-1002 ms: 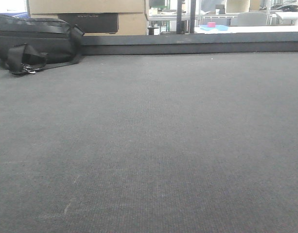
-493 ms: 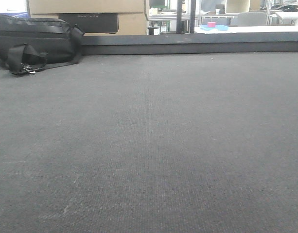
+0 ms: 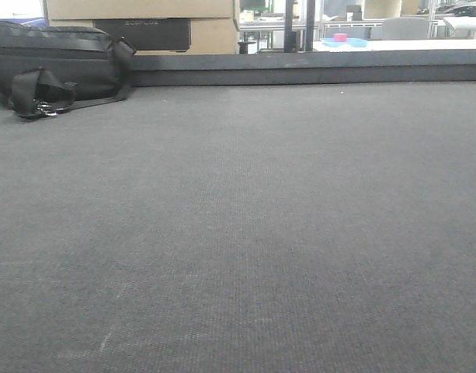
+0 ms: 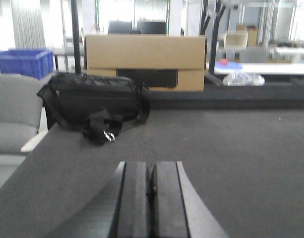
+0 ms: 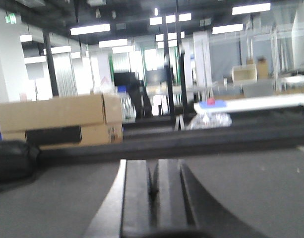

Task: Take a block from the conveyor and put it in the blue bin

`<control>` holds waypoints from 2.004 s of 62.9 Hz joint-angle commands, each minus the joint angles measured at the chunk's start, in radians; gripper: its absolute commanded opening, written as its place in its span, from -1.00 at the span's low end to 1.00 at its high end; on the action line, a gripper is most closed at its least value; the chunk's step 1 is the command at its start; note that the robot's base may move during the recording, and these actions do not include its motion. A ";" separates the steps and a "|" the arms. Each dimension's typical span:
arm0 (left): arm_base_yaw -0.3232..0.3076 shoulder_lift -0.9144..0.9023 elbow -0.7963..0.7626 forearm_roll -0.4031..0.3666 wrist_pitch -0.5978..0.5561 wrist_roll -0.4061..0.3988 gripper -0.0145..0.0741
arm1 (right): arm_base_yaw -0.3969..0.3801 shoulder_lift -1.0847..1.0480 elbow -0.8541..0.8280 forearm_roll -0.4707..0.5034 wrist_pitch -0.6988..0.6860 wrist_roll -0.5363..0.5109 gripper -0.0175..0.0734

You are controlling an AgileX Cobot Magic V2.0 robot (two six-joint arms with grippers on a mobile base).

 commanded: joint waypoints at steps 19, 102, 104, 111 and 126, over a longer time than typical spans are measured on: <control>0.000 0.624 -0.531 0.002 0.630 -0.005 -0.92 | -0.003 0.602 -0.458 -0.043 0.670 -0.008 -0.97; 0.000 1.239 -0.721 -0.075 0.615 -0.024 -0.92 | -0.003 1.393 -0.583 -0.078 0.797 -0.008 0.31; 0.000 1.239 -0.721 -0.075 0.615 -0.024 -0.92 | -0.003 1.398 -0.563 -0.078 0.762 -0.008 0.31; 0.000 1.239 -0.721 -0.074 0.613 -0.024 -0.92 | -0.003 1.400 -0.543 -0.082 0.724 -0.017 0.31; 0.000 1.239 -0.721 -0.074 0.616 -0.024 -0.92 | -0.003 1.400 -0.545 -0.082 0.736 -0.036 0.31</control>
